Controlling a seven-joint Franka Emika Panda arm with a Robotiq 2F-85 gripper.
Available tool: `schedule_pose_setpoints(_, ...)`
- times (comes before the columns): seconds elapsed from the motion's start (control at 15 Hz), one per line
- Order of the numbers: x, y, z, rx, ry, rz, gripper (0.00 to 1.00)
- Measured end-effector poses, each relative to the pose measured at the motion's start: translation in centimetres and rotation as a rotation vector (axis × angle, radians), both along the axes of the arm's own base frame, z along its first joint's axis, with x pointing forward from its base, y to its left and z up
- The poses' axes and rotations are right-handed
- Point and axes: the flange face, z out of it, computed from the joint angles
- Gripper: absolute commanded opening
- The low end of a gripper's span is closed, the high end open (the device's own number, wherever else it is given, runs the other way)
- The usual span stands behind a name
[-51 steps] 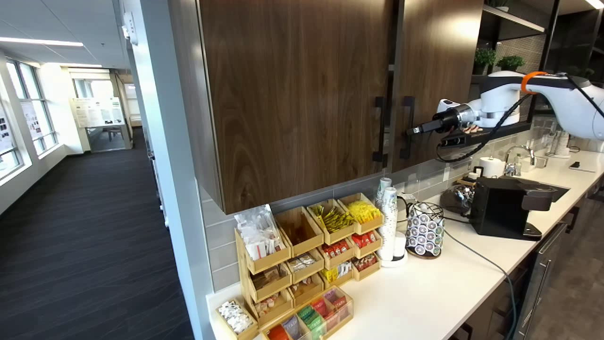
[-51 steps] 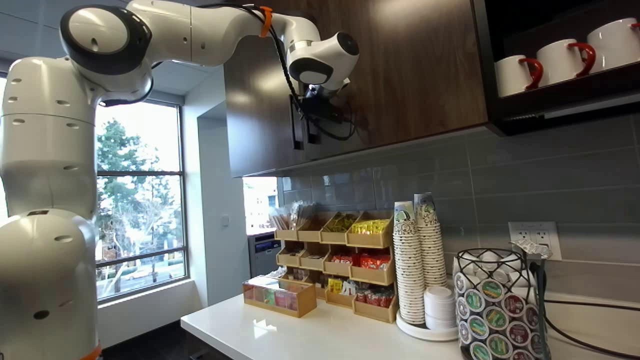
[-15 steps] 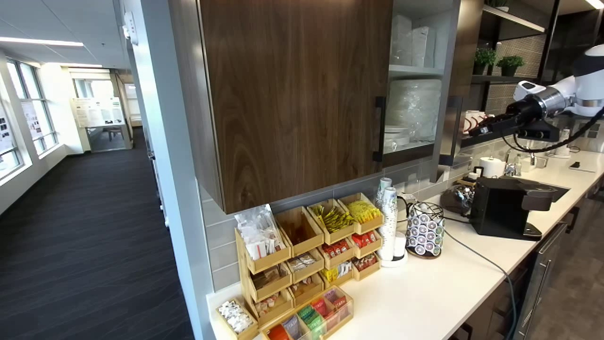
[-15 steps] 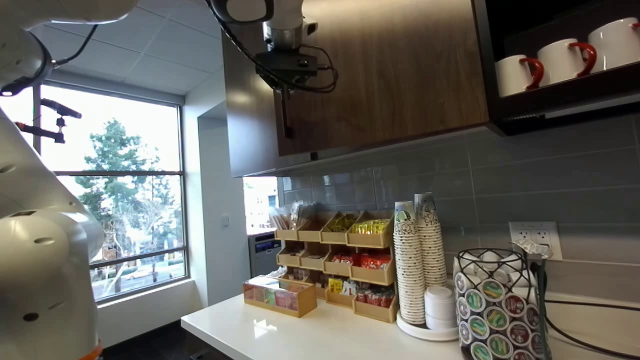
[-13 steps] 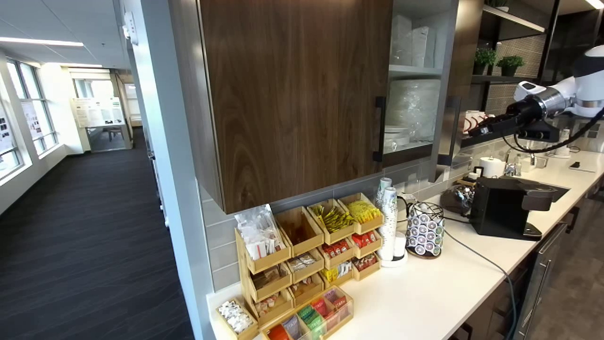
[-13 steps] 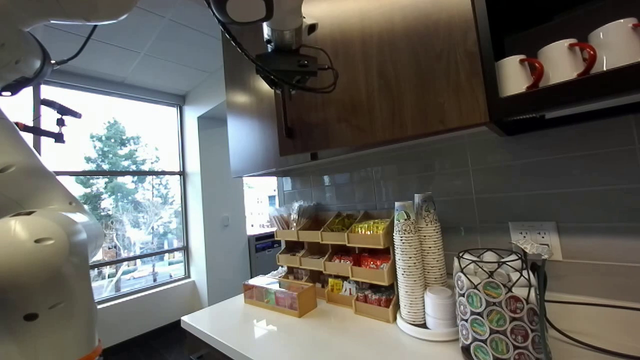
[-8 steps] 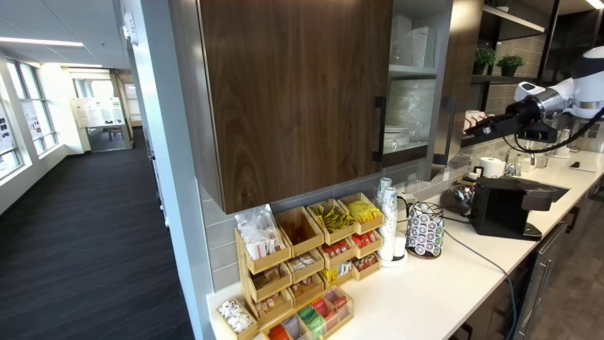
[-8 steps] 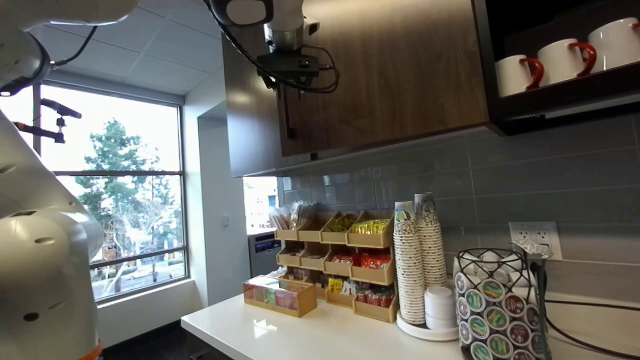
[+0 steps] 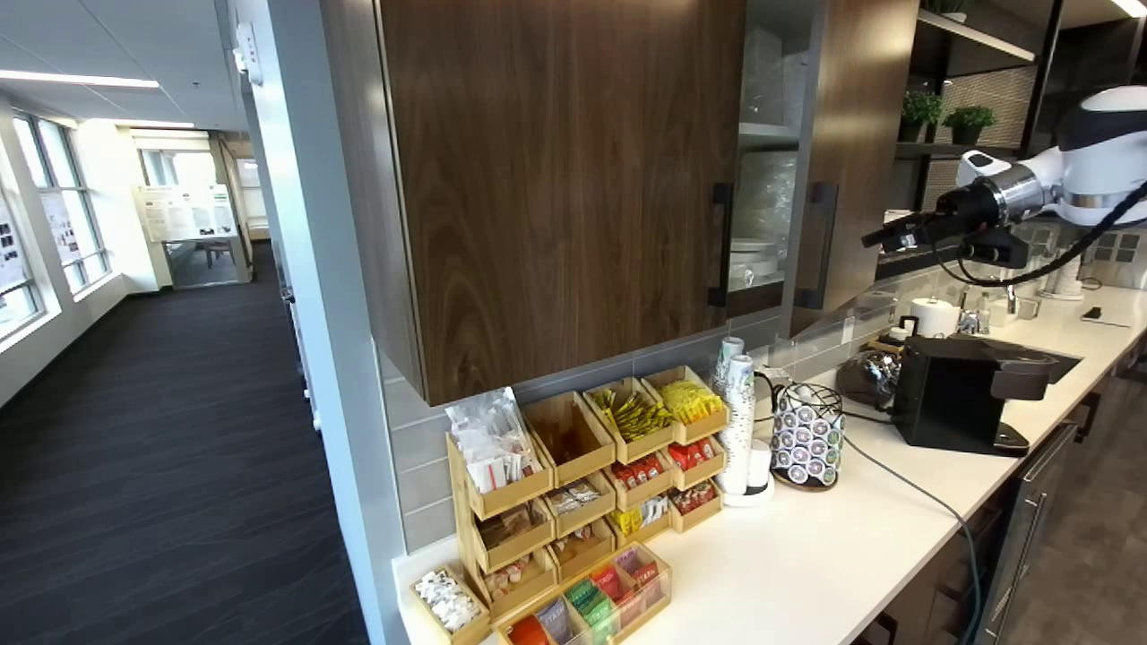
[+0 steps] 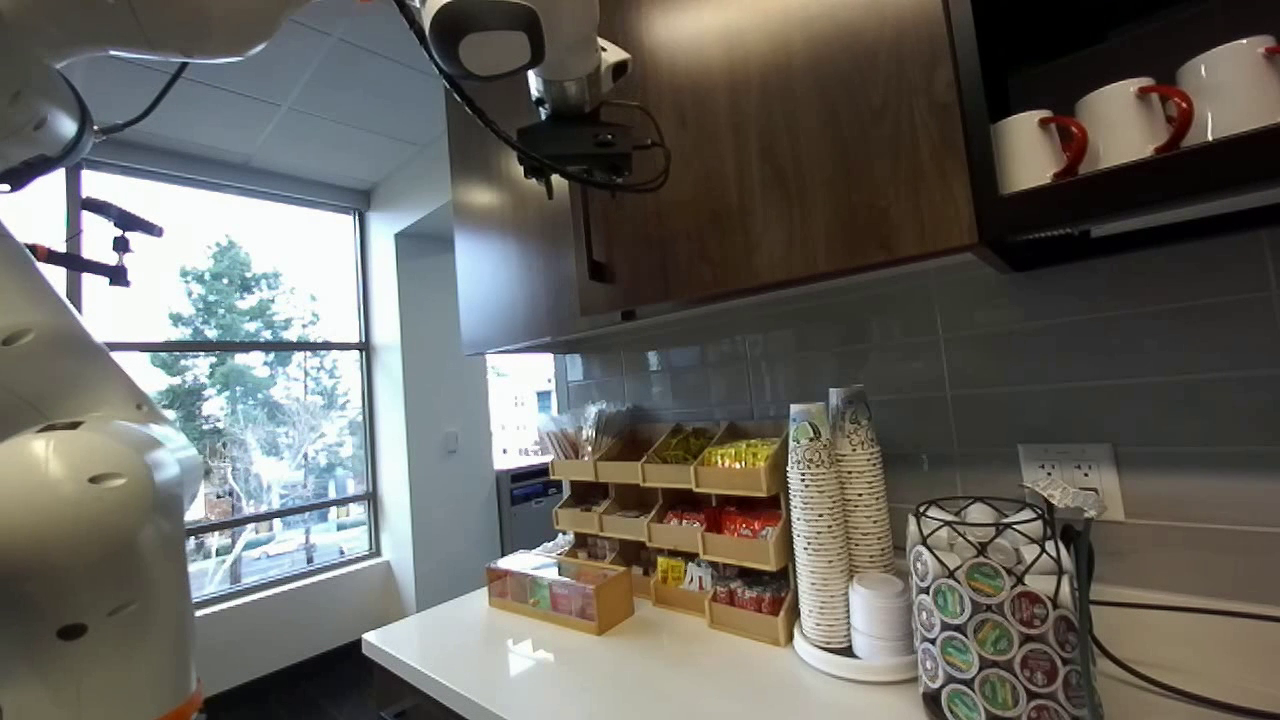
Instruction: Open the door to the cupboard
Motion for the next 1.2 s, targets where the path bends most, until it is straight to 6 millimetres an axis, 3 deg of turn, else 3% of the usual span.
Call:
schedule_pose_setpoints(0.87,1.1,1.7,-0.1,0.033,0.020,-0.001,1.00)
schedule_pose_setpoints(1.2,4.3,3.0,-1.1,0.112,0.021,-0.060,1.00)
